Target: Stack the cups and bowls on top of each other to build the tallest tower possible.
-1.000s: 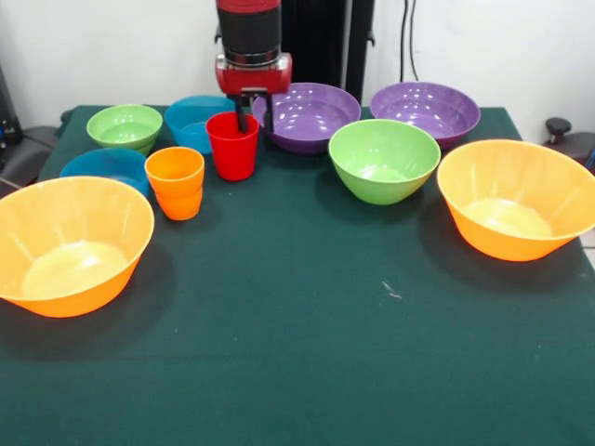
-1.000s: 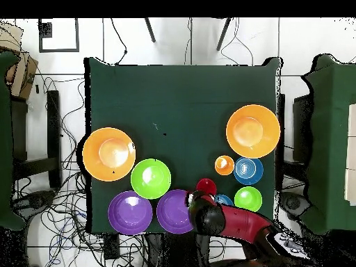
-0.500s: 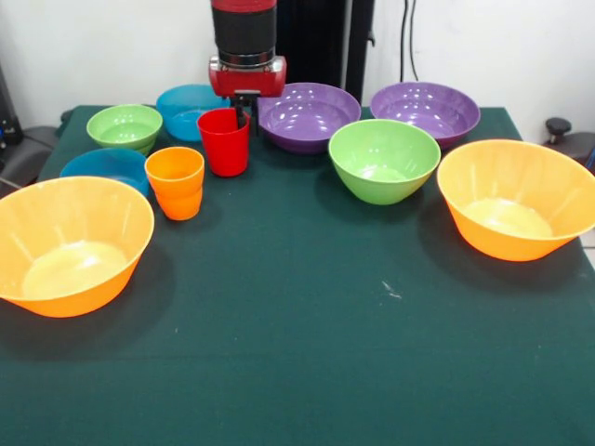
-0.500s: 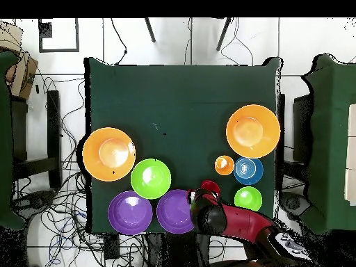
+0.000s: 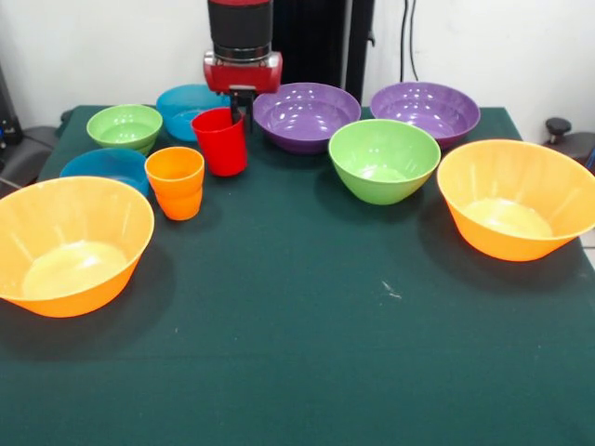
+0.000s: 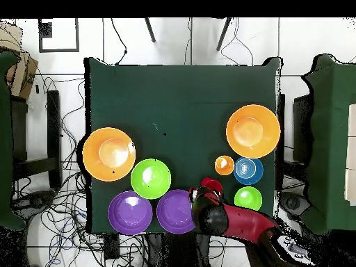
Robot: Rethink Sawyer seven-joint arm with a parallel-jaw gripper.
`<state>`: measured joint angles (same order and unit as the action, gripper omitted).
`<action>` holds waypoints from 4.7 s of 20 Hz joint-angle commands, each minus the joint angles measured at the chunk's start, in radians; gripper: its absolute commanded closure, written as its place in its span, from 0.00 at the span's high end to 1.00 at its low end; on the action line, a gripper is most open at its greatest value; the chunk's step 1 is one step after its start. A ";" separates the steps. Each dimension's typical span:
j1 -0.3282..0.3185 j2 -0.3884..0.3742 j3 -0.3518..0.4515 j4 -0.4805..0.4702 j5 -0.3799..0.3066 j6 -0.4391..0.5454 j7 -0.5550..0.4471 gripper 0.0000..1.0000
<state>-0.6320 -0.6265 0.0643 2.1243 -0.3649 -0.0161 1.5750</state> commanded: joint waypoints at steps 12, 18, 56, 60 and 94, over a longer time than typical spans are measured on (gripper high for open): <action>-0.024 -0.158 0.170 0.044 0.041 0.103 0.131 0.00; 0.002 -0.193 0.176 0.041 0.064 0.114 0.142 0.00; -0.224 -0.225 0.406 -0.062 0.098 0.383 -0.035 0.00; -0.228 -0.209 0.410 -0.106 0.088 0.416 -0.053 0.00; -0.327 -0.119 0.499 -0.294 -0.029 0.570 -0.159 0.00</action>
<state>-0.9875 -0.8030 0.5050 1.9280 -0.2990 0.4219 1.5750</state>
